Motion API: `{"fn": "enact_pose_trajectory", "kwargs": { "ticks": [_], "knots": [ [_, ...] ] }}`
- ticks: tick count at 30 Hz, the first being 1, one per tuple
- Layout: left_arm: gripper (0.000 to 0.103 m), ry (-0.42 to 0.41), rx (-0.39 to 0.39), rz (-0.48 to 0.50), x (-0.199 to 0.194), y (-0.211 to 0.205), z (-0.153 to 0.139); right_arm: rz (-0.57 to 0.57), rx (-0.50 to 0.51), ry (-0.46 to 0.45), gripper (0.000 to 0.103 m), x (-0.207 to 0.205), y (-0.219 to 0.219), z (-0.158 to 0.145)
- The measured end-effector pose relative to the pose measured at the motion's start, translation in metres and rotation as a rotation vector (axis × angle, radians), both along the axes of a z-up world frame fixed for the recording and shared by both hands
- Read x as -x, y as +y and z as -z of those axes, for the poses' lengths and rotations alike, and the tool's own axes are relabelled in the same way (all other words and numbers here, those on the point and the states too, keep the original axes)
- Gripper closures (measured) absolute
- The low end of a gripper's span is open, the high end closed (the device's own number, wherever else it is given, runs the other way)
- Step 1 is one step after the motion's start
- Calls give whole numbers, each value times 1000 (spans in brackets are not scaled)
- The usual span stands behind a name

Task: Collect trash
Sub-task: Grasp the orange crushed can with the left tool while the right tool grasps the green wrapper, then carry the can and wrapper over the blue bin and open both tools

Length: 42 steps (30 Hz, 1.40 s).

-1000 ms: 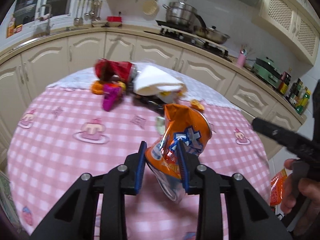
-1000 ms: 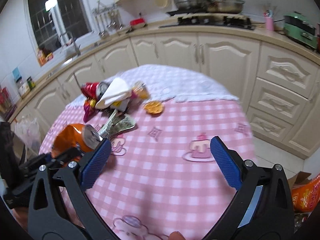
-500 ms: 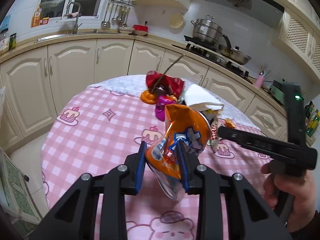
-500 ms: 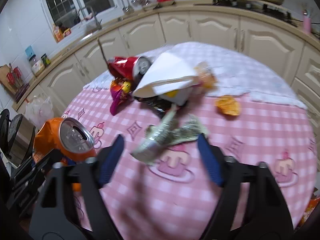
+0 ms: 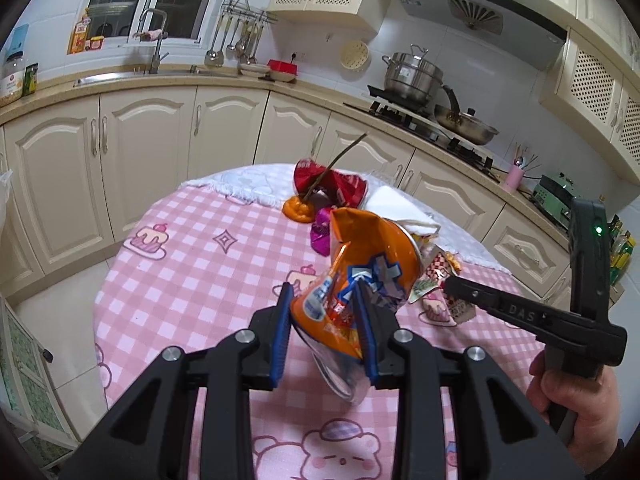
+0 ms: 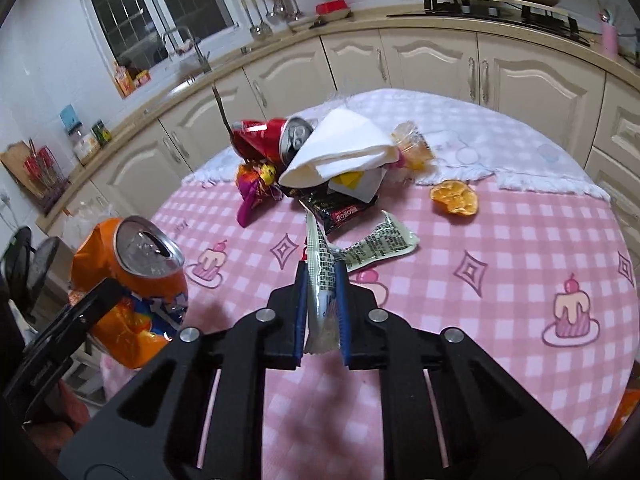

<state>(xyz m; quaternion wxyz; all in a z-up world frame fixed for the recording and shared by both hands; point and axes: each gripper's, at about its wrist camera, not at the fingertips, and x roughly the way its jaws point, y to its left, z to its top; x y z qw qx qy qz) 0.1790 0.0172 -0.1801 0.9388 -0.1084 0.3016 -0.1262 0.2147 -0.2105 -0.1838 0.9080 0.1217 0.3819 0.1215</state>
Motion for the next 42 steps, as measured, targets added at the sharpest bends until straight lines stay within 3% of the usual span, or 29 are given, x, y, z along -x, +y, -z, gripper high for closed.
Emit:
{"fn": "enact_pose_trajectory", "kwargs": {
  "ticks": [8, 16, 26, 33, 38, 42],
  "knots": [
    [74, -53, -9, 14, 8, -14, -25, 21, -46, -74, 90, 26, -23, -25],
    [74, -117, -24, 71, 16, -50, -57, 43, -71, -191, 90, 61, -55, -69],
    [74, -148, 6, 313, 27, -157, -83, 249, -68, -269, 90, 124, -168, -93],
    [74, -92, -29, 542, 39, -273, -62, 458, -85, -203, 90, 182, -269, -54],
    [74, 2, -109, 692, 51, -360, -12, 641, -147, -52, 90, 216, -345, 21],
    [74, 99, -187, 793, 63, -425, 42, 721, -206, 75, 90, 229, -382, 88]
  ]
}}
